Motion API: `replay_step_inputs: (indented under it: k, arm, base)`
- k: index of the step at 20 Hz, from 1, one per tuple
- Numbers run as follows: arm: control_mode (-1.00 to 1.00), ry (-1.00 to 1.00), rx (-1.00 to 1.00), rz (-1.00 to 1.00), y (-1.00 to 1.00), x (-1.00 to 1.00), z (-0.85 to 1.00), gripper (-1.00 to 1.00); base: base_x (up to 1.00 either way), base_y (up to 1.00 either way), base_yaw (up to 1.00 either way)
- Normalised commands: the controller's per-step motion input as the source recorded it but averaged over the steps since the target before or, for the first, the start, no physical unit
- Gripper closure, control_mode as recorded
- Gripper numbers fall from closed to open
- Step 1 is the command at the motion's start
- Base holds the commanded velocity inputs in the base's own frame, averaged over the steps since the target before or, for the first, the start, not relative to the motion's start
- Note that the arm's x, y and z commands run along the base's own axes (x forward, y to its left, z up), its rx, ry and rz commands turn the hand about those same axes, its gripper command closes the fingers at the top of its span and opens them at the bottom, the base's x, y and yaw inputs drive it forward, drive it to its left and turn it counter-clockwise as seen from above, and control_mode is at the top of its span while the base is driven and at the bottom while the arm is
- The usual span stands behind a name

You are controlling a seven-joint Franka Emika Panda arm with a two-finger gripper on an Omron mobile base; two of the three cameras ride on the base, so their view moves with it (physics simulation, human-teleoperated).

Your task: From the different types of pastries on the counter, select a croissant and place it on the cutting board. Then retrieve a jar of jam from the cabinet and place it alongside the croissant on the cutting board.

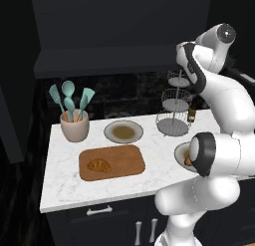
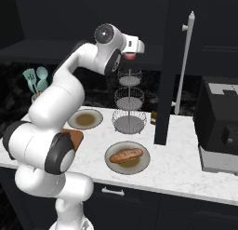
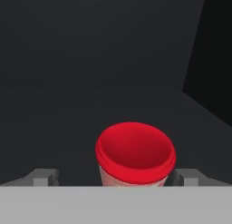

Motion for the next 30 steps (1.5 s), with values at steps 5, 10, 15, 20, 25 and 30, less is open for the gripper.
replay_step_inputs:
  k: [5,10,15,20,25,30]
  arm:
    - [-1.00,0.00,0.01,0.00,-0.08,0.11,0.00,-1.00]
    - [-1.00,0.00,0.00,0.00,0.00,0.11,-0.12,-1.00]
    - [-1.00,0.00,0.00,0.00,0.00,0.08,-0.10,-1.00]
    - [-1.00,0.00,0.00,0.00,0.00,0.08,-0.04,-1.00]
    - [-1.00,0.00,0.00,0.01,-0.03,0.02,-0.01,-1.00]
    - [-1.00,0.00,0.00,0.01,-0.05,0.02,0.00,-1.00]
  base:
    - [0.00,0.00,0.00]
    - [0.00,0.00,0.00]
    - [0.00,0.00,0.00]
    - [0.00,0.00,0.00]
    - [0.00,0.00,0.00]
    - [0.00,0.00,0.00]
